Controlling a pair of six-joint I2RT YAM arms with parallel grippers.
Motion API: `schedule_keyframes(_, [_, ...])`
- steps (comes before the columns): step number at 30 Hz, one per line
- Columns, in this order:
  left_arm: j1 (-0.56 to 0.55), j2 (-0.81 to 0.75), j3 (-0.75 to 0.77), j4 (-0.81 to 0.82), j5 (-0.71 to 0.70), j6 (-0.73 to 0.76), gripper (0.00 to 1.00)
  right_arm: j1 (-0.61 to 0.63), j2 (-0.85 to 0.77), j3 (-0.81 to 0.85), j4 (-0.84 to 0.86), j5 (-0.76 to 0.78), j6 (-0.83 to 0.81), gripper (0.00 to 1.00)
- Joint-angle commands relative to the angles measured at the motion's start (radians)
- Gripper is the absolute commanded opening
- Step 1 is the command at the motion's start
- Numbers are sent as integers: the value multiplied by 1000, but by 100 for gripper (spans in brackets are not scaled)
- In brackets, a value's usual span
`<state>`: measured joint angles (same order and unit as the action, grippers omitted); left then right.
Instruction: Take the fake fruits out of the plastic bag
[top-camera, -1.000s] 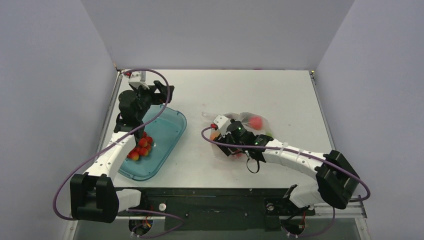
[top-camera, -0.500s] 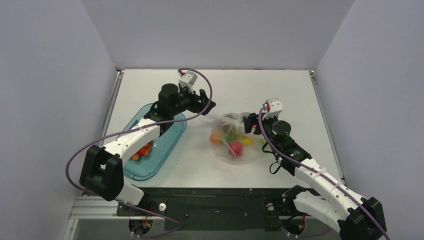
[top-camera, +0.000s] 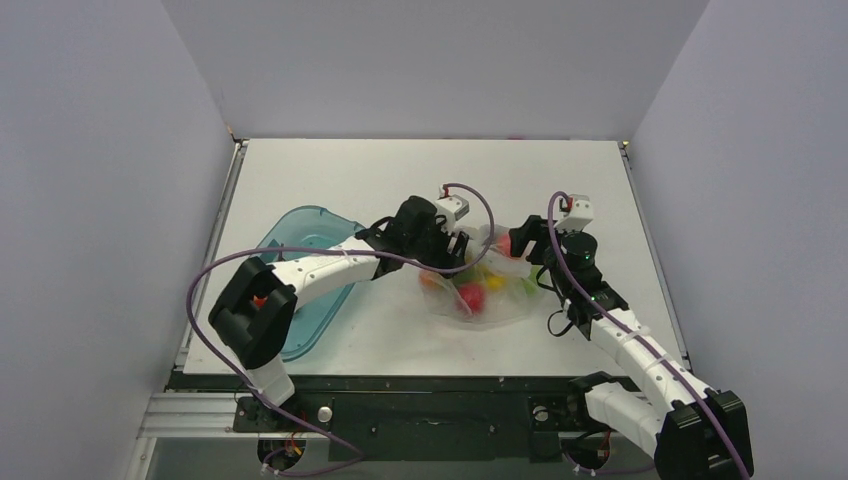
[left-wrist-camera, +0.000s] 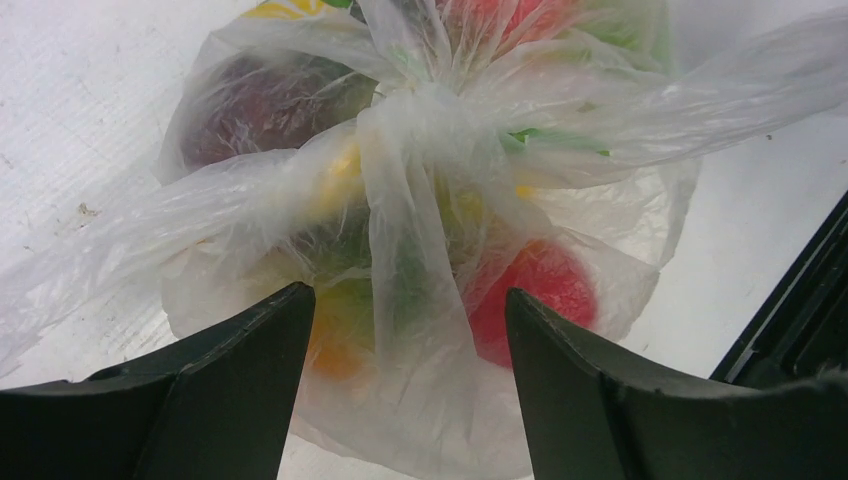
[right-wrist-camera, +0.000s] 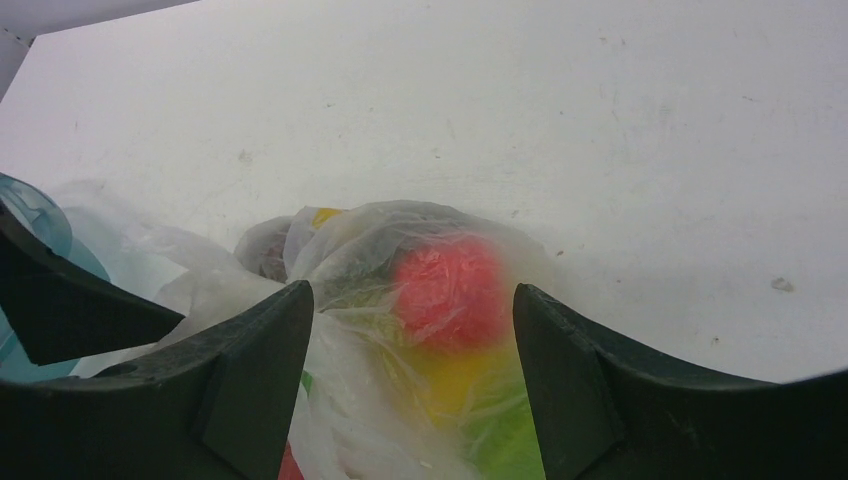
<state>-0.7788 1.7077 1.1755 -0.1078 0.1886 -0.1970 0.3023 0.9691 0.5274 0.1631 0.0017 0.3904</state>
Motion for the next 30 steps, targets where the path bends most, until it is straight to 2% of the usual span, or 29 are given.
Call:
schedule_keyframes(1, [-11,37,87,-62,-65,21,70,-2,0,-2,21,-49,28,69])
schedule_keyframes(5, [-21,85,160,-157,-124,-8,74,-3,-14,-1,7,-41,29,69])
schedule_keyframes(9, [-68,123,270,-261,-249,60,74,-5,-21,2,-6,-37,28,69])
schedule_keyframes(15, [-81,144,293,-242,-213,116,78,-5,9,24,-44,-42,23,69])
schedule_keyframes(18, [-88,134,262,-213,-243,122,70,-5,20,34,-53,-50,31,69])
schedule_keyframes(20, [-88,141,276,-224,-244,102,58,-6,32,18,-30,-86,56,68])
schedule_keyframes(21, [-88,145,282,-224,-237,80,54,-5,41,-3,0,-101,78,66])
schedule_keyframes(25, [-108,185,304,-240,-190,62,51,6,51,-72,102,-174,154,58])
schedule_keyframes(30, [-120,220,345,-289,-189,66,31,67,28,-132,139,-177,184,45])
